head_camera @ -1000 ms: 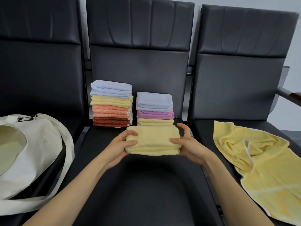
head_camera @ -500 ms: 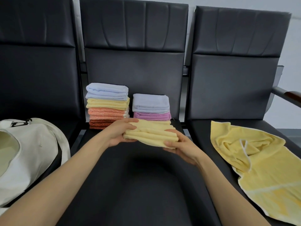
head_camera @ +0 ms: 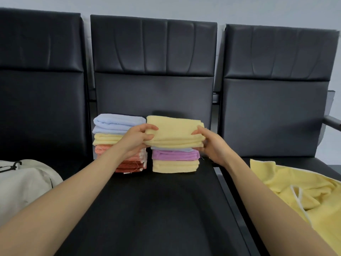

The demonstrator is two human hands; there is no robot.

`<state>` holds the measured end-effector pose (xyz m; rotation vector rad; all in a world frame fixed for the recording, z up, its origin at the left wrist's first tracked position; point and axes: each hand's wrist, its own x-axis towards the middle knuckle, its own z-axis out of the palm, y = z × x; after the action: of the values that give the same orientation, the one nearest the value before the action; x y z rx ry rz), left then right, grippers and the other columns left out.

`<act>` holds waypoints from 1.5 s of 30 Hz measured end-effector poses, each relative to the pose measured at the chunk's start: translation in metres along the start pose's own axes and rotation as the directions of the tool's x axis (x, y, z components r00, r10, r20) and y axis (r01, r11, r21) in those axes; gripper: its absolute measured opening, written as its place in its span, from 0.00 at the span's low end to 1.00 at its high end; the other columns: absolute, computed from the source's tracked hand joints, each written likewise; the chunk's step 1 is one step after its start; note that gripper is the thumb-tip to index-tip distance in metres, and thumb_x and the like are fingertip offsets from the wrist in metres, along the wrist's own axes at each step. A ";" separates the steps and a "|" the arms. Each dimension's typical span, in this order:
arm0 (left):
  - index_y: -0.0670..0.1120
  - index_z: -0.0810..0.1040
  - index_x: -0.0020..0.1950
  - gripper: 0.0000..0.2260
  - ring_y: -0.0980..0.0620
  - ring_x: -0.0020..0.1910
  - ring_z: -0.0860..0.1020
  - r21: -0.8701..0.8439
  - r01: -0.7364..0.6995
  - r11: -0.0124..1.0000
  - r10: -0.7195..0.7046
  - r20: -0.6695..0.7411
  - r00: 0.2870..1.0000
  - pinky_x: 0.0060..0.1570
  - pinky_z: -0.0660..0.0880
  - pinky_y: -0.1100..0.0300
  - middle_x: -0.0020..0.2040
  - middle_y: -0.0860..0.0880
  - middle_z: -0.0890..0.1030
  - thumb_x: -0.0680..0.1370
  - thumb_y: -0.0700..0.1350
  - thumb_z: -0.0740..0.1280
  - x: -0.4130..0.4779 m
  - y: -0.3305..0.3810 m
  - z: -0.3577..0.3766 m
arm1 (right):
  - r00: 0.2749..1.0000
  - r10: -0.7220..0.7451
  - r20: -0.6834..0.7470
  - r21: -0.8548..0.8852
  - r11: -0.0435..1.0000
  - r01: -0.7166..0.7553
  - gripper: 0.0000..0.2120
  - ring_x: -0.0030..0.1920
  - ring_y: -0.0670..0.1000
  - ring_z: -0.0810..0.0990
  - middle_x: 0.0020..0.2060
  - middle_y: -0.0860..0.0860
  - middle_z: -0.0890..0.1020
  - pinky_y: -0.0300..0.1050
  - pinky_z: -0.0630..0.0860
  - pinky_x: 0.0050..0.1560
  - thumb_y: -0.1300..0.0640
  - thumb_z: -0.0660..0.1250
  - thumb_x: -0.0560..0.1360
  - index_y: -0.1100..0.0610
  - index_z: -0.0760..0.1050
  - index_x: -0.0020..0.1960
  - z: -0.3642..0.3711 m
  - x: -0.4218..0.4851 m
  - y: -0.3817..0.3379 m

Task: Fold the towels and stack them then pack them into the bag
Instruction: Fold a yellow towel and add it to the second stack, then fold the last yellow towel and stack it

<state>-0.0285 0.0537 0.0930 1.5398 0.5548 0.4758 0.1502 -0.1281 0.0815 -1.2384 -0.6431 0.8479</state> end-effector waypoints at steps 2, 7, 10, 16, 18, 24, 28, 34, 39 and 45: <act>0.45 0.80 0.53 0.15 0.56 0.36 0.70 0.003 -0.058 0.998 0.058 -0.060 0.997 0.30 0.71 0.67 0.44 0.48 0.71 0.78 0.28 0.60 0.019 0.004 0.002 | 0.997 -0.064 -0.051 -0.138 0.989 0.057 0.03 0.47 0.51 0.78 0.46 0.52 0.78 0.42 0.78 0.44 0.63 0.65 0.77 0.59 0.78 0.47 0.004 0.025 -0.006; 0.48 0.82 0.52 0.20 0.52 0.44 0.74 -0.015 -0.071 0.997 0.068 -0.146 0.987 0.40 0.72 0.63 0.51 0.47 0.77 0.77 0.27 0.57 0.069 -0.008 0.007 | 0.984 -0.042 -0.174 -0.216 0.976 0.004 0.15 0.43 0.49 0.73 0.53 0.55 0.75 0.41 0.73 0.42 0.69 0.58 0.76 0.59 0.81 0.55 0.007 0.075 -0.010; 0.50 0.82 0.53 0.21 0.52 0.38 0.70 0.094 0.001 0.996 0.015 -0.169 0.986 0.39 0.69 0.62 0.39 0.48 0.73 0.75 0.28 0.56 0.086 -0.023 0.015 | 0.969 0.006 -0.247 -0.273 0.959 -0.076 0.16 0.55 0.53 0.72 0.60 0.55 0.71 0.47 0.75 0.56 0.67 0.57 0.77 0.59 0.80 0.58 0.001 0.092 0.001; 0.50 0.77 0.65 0.24 0.40 0.58 0.76 0.325 0.021 0.945 0.052 -0.215 0.975 0.54 0.75 0.57 0.65 0.41 0.75 0.77 0.31 0.52 0.091 -0.032 0.033 | 0.956 -0.056 -0.288 -0.552 0.825 -0.118 0.22 0.61 0.51 0.69 0.64 0.49 0.72 0.44 0.69 0.60 0.64 0.50 0.77 0.46 0.80 0.51 -0.005 0.104 0.023; 0.51 0.75 0.67 0.22 0.41 0.54 0.77 0.397 0.009 0.918 0.079 -0.204 0.976 0.51 0.76 0.60 0.68 0.38 0.72 0.79 0.34 0.52 0.091 -0.031 0.033 | 0.952 -0.085 -0.293 -0.638 0.759 -0.129 0.21 0.65 0.53 0.67 0.66 0.49 0.72 0.47 0.66 0.67 0.59 0.51 0.76 0.40 0.80 0.46 -0.007 0.105 0.027; 0.47 0.64 0.75 0.21 0.43 0.76 0.48 0.858 -0.055 0.510 0.268 -0.098 0.958 0.73 0.51 0.52 0.78 0.43 0.48 0.81 0.38 0.54 0.067 -0.038 0.044 | 0.857 -0.496 -0.136 -0.930 0.362 0.062 0.15 0.71 0.57 0.59 0.69 0.53 0.69 0.52 0.61 0.70 0.58 0.58 0.80 0.53 0.79 0.61 -0.002 0.076 0.032; 0.44 0.53 0.78 0.26 0.45 0.77 0.48 0.907 -0.093 0.411 0.137 0.040 0.990 0.75 0.51 0.53 0.79 0.45 0.49 0.80 0.35 0.54 0.061 -0.041 0.039 | 0.965 -0.259 0.034 -0.999 0.021 0.041 0.20 0.69 0.55 0.64 0.67 0.50 0.71 0.56 0.68 0.65 0.62 0.54 0.79 0.54 0.68 0.71 -0.003 0.057 0.034; 0.45 0.59 0.77 0.25 0.47 0.77 0.51 0.787 -0.139 0.601 0.275 -0.041 0.961 0.73 0.53 0.57 0.78 0.45 0.52 0.80 0.34 0.56 0.014 -0.025 0.064 | 0.956 -0.291 -0.038 -0.948 0.312 0.058 0.23 0.73 0.53 0.62 0.72 0.51 0.67 0.54 0.63 0.71 0.58 0.59 0.80 0.53 0.63 0.74 -0.010 -0.008 0.004; 0.48 0.61 0.76 0.24 0.53 0.75 0.57 0.620 -0.384 0.685 0.352 0.179 0.919 0.69 0.53 0.66 0.76 0.51 0.57 0.80 0.37 0.59 -0.049 -0.028 0.142 | 0.882 -0.349 -0.316 -0.889 0.434 -0.147 0.23 0.71 0.55 0.67 0.70 0.55 0.71 0.46 0.62 0.69 0.59 0.64 0.78 0.59 0.66 0.72 -0.050 -0.099 0.005; 0.47 0.68 0.73 0.20 0.52 0.67 0.68 0.570 -0.389 0.724 0.134 0.436 0.890 0.62 0.60 0.69 0.72 0.49 0.65 0.80 0.41 0.62 -0.085 -0.052 0.236 | 0.727 -0.216 -0.652 -0.724 0.464 -0.511 0.23 0.65 0.60 0.71 0.67 0.59 0.71 0.50 0.69 0.62 0.56 0.63 0.78 0.57 0.65 0.72 -0.122 -0.179 0.027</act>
<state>0.0449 -0.1849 0.0335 2.3441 0.1913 0.1930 0.1449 -0.3409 0.0324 -2.4750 -0.3129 0.0420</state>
